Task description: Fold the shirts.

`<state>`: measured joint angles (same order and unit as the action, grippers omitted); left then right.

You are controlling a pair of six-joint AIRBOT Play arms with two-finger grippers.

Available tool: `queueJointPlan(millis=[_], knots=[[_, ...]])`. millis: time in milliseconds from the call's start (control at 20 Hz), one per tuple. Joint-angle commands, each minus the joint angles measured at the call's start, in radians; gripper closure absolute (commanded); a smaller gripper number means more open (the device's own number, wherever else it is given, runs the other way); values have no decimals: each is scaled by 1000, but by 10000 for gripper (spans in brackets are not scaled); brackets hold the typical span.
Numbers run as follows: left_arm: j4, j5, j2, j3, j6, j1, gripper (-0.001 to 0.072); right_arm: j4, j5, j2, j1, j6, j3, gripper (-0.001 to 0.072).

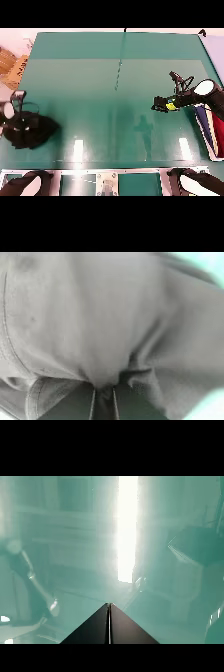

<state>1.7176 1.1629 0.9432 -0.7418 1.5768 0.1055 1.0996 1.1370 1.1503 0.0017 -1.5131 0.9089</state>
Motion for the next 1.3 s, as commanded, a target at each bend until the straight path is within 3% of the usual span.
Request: queueJointPlan(millis=[0,150,350,550,600,650,700,1050,1100,1150,1200,1250], knots=[[-218,103,-1,-214,-119,-125,685,0,0,-1,1,0,0,701],[-328,3,0,-353,-107,-398,685,0,0,-1,1,0,0,701],[-404,-328,43,-393,-84,-719,684,0,0,-1,1,0,0,701],[-497,-472,227,-393,-85,-842,680,0,0,-1,1,0,0,701],[-535,-473,274,-393,-85,-842,514,0,0,-1,1,0,0,701],[-547,-471,308,-393,-84,-842,160,0,0,-1,1,0,0,701],[-552,-459,322,-393,-82,-838,82,0,0,0,1,0,0,701],[-550,-118,322,-447,-81,-615,80,4,88,-1,-35,1,33,699],[-562,-95,322,-424,-63,-591,80,7,100,-1,-63,7,59,676],[-588,-96,322,-391,-56,-585,79,16,113,-1,-97,7,90,567],[-648,-109,322,-343,-61,-586,79,19,113,0,-130,8,117,403],[-725,-143,322,-285,-74,-586,79,19,109,0,-164,8,138,362]])
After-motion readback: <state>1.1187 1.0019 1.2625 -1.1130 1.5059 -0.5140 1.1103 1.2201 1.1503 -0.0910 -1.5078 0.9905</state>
